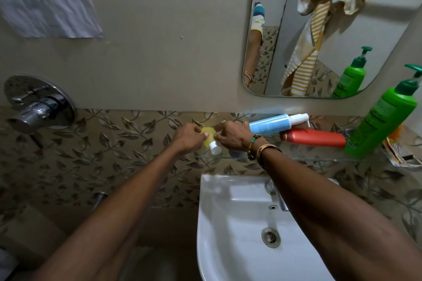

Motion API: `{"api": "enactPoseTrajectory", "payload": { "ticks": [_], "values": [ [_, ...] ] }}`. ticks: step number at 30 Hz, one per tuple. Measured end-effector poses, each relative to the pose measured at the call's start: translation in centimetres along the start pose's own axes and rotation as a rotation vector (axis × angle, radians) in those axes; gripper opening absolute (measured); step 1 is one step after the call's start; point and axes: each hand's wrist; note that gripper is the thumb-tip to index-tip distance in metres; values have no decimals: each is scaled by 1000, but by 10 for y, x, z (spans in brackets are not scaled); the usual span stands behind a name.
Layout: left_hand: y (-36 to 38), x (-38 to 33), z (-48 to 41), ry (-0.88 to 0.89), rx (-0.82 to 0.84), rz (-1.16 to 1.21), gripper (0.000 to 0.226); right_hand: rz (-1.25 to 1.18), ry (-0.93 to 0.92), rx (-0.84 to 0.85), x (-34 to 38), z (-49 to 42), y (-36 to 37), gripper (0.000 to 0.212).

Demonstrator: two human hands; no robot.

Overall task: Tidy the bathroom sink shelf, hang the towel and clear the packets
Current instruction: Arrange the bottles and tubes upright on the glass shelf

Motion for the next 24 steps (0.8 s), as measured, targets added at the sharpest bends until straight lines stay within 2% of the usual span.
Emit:
{"api": "enactPoseTrajectory", "payload": {
  "ticks": [4,6,8,11,13,16,20,24],
  "values": [
    [0,-6,1,-105,31,208,14,-160,25,38,5,1,-3,38],
    [0,-5,-1,-167,54,315,14,-238,28,42,6,1,-5,35],
    [-2,-3,-3,-201,72,376,14,-338,28,43,7,1,-7,43],
    [-5,-1,-5,-238,103,487,33,-506,38,17,11,1,-9,71],
    [-8,-1,-6,-232,124,547,43,-567,56,-27,14,1,-11,78],
    [-13,-2,-7,-189,133,602,46,-686,76,-41,16,1,-13,75],
    [-19,-4,-8,-143,155,616,53,-709,27,-22,20,2,-19,56],
    [-22,-6,-7,-125,190,637,60,-750,51,-47,24,3,-21,59]
  ]
}}
Point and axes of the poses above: each hand's wrist, its own z-axis away from the middle knuckle, its own y-axis out of the palm, x = y × z, and after that the axes turned 2 degrees about -z, right-handed
